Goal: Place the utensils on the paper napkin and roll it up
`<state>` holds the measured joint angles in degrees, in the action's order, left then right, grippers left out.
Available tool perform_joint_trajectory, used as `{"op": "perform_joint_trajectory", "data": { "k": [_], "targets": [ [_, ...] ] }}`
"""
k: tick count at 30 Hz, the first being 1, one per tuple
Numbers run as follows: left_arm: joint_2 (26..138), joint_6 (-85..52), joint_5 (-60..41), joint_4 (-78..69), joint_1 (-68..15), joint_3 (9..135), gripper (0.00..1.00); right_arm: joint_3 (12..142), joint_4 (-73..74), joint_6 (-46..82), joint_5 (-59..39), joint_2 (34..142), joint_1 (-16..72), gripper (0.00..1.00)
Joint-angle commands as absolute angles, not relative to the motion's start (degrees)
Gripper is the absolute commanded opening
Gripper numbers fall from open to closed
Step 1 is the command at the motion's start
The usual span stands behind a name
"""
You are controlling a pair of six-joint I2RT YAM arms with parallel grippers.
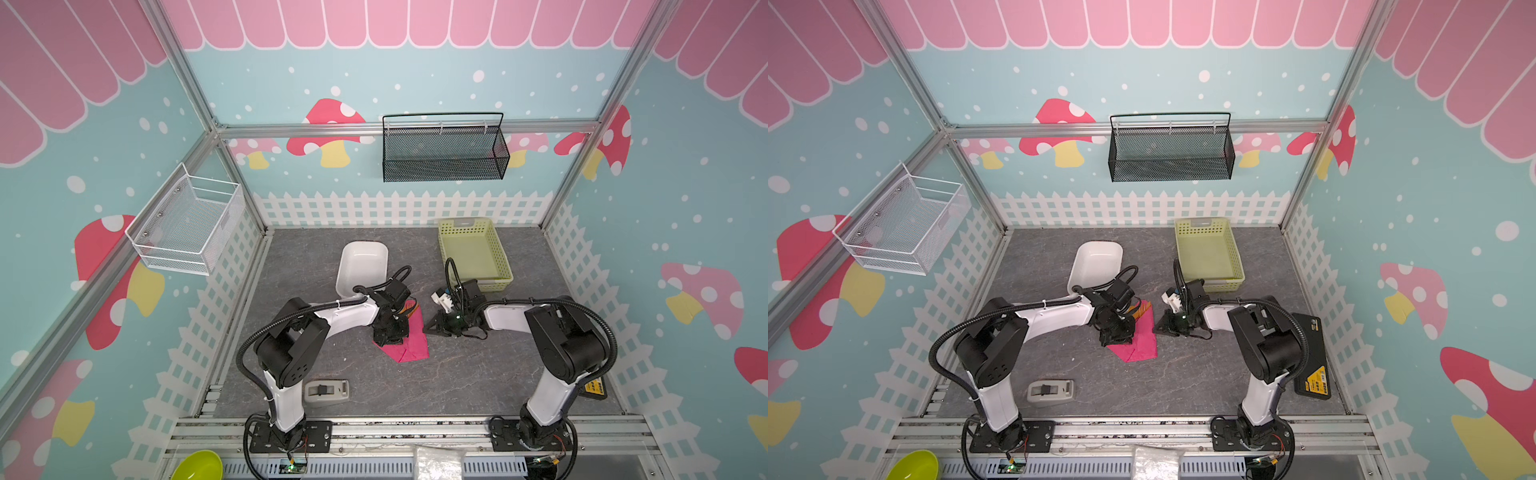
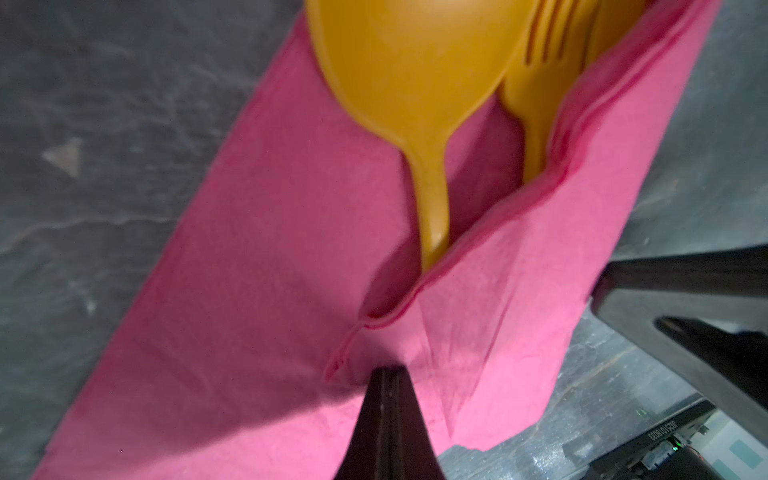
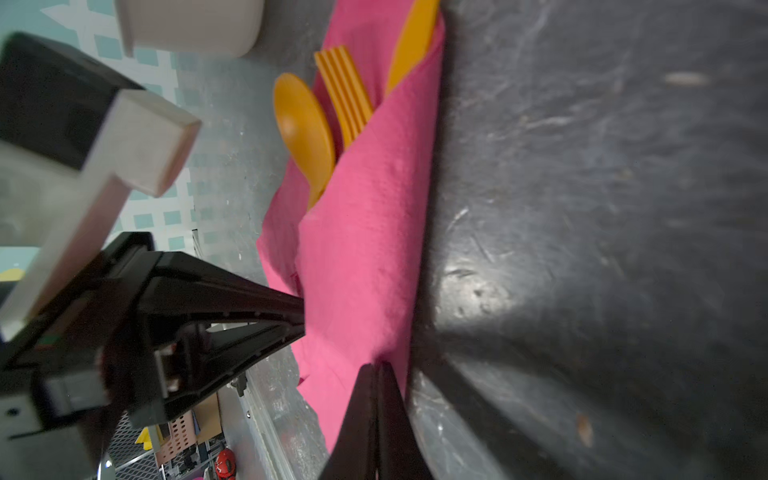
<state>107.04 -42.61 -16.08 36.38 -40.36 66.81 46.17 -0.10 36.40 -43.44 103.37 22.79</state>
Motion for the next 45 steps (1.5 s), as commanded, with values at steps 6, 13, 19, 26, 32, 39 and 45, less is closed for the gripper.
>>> {"op": "perform_joint_trajectory", "data": {
  "k": [6, 13, 19, 26, 32, 39, 45],
  "targets": [
    [107.7, -41.8, -15.2, 37.6, -40.5, 67.2, 0.01, 47.7, -4.2, 33.7, -40.3, 102.8, 22.2, 0.05],
    [107.8, -41.8, -15.3, 37.6, -40.4, 67.1, 0.02, 50.0, -2.5, 34.1, -43.1, 102.0, 22.1, 0.05],
    [107.8, -41.8, -15.4, 37.6, -40.5, 67.2, 0.02, 52.3, -2.0, 33.8, -44.5, 106.2, 22.0, 0.05],
    [107.8, -41.8, -15.3, 37.6, -40.4, 67.1, 0.02, 52.3, -5.5, 31.1, -39.0, 110.0, 20.8, 0.04],
    [107.9, -41.8, -15.2, 37.6, -40.4, 67.0, 0.01, 54.1, -5.8, 31.5, -39.6, 106.6, 20.7, 0.04],
    [107.8, -41.8, -15.2, 37.6, -40.4, 67.1, 0.01, 58.6, -5.6, 31.4, -40.8, 108.0, 20.6, 0.04],
    [107.8, -41.9, -15.2, 37.6, -40.4, 67.0, 0.01, 61.4, -5.5, 31.0, -41.8, 113.1, 20.2, 0.04]
  ]
}}
